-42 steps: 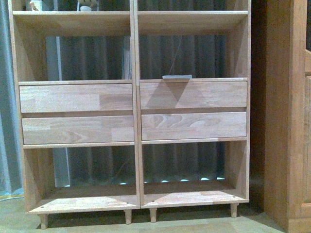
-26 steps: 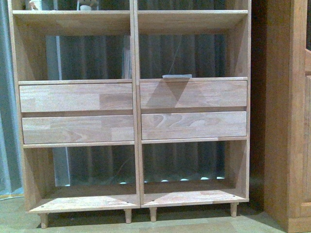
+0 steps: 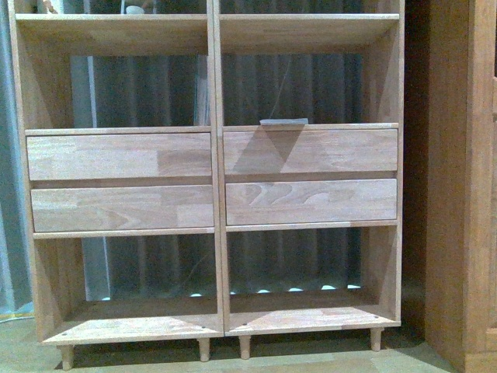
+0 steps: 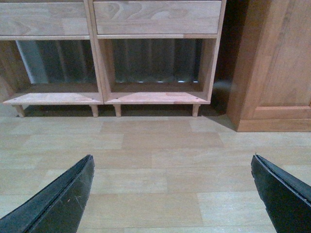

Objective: Organize books on shelf

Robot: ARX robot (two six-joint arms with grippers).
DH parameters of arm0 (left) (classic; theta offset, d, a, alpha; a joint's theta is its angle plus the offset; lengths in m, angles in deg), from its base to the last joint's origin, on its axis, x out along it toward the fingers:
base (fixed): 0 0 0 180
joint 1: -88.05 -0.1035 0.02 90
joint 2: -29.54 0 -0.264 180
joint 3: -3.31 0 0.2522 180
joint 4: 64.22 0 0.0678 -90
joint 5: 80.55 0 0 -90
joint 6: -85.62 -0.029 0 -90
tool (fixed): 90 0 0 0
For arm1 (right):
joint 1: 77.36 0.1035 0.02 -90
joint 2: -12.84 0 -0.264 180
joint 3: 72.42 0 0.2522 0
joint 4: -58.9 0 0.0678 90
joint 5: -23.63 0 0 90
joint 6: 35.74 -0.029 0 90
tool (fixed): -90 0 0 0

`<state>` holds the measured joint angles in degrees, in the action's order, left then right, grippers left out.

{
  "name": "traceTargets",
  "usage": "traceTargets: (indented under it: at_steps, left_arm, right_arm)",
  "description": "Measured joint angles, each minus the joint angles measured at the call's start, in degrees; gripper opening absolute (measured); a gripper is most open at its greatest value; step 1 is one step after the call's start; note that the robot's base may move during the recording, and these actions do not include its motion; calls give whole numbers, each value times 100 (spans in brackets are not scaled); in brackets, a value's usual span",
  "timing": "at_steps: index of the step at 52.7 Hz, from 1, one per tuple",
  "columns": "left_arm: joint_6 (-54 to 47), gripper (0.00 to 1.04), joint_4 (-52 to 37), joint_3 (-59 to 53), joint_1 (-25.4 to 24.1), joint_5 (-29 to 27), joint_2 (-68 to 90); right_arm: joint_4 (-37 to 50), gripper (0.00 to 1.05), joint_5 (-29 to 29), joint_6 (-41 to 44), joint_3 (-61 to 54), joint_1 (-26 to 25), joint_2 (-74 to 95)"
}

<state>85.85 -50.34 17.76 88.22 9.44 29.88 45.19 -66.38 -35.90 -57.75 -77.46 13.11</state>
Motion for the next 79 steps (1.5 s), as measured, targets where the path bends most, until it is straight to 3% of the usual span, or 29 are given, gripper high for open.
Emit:
traceTargets:
  at_steps: [79]
  left_arm:
    - [0, 98, 0, 0, -2, -2, -2]
  right_arm:
    - [-4, 98, -15, -2, 0, 2, 0]
